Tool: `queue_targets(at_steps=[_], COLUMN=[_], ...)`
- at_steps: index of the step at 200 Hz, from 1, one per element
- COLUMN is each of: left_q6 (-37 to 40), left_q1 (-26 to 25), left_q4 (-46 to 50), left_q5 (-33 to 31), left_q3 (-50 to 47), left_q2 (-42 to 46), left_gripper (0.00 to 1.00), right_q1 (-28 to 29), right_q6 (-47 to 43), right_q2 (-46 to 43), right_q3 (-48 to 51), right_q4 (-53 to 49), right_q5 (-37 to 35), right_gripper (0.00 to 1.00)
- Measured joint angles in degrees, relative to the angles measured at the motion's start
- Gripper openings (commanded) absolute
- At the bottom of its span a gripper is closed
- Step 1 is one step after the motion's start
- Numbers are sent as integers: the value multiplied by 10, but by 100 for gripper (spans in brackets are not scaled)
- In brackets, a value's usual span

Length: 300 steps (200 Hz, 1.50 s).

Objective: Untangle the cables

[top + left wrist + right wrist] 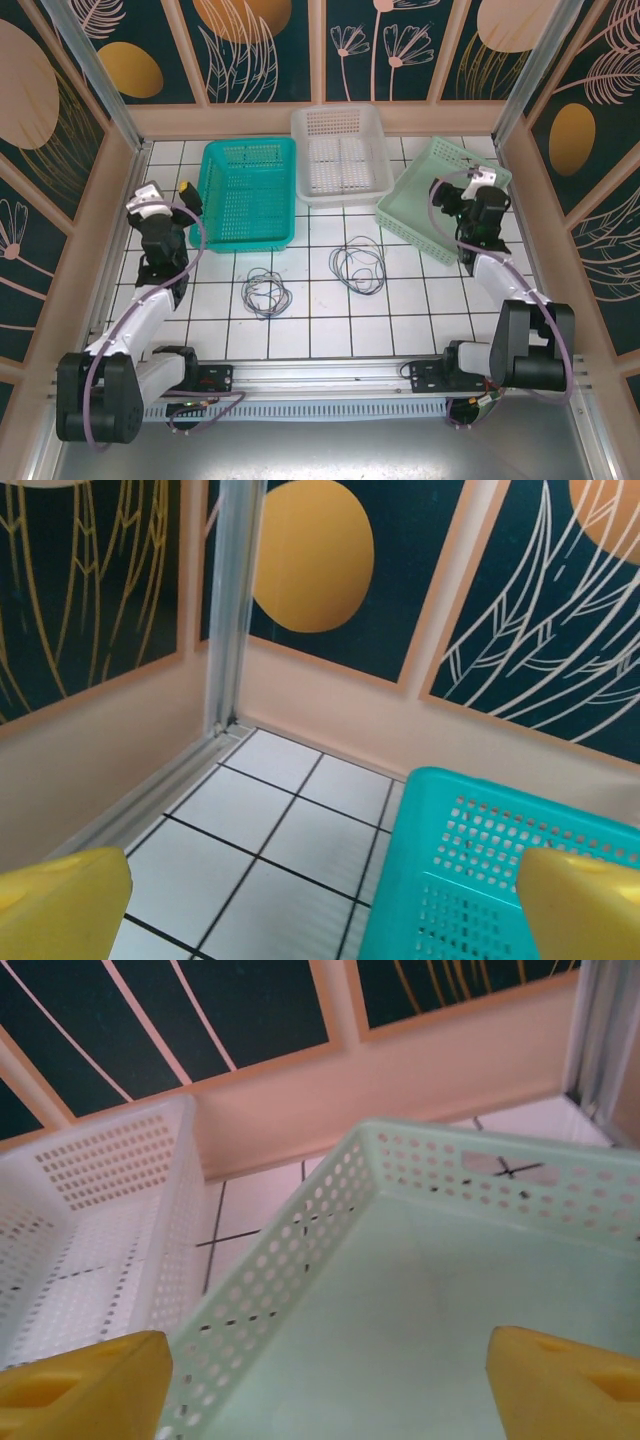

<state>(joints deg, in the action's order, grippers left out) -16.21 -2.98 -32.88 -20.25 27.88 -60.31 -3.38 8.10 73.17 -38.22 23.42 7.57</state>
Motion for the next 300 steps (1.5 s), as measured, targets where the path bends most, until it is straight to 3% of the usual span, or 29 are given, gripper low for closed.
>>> queue_targets(at_steps=[28,69,131,208,262,300], left_q6=[-31,-34,-21,-1,-5,-14], left_q1=[-24,-167,-240,-285,-287,-287], left_q4=[97,190,286,346,383,393], left_q5=[45,90,136,153,137,110], left_q3=[58,173,233,320,334,334], left_q2=[-18,-133,-244,-349,-385,-388], left_gripper=[98,94,91,77,51,50], right_q1=[28,120,152,182,211,217], right_q6=[34,52,91,89,88,84], right_q2=[39,131,218,241,245,245], right_q3=[-90,-193,-238,-284,-276,-254], right_q4=[-123,-235,-311,-343,-382,-394], right_q5=[14,19,32,35,13,-14], right_gripper=[76,72,73,69,69,65])
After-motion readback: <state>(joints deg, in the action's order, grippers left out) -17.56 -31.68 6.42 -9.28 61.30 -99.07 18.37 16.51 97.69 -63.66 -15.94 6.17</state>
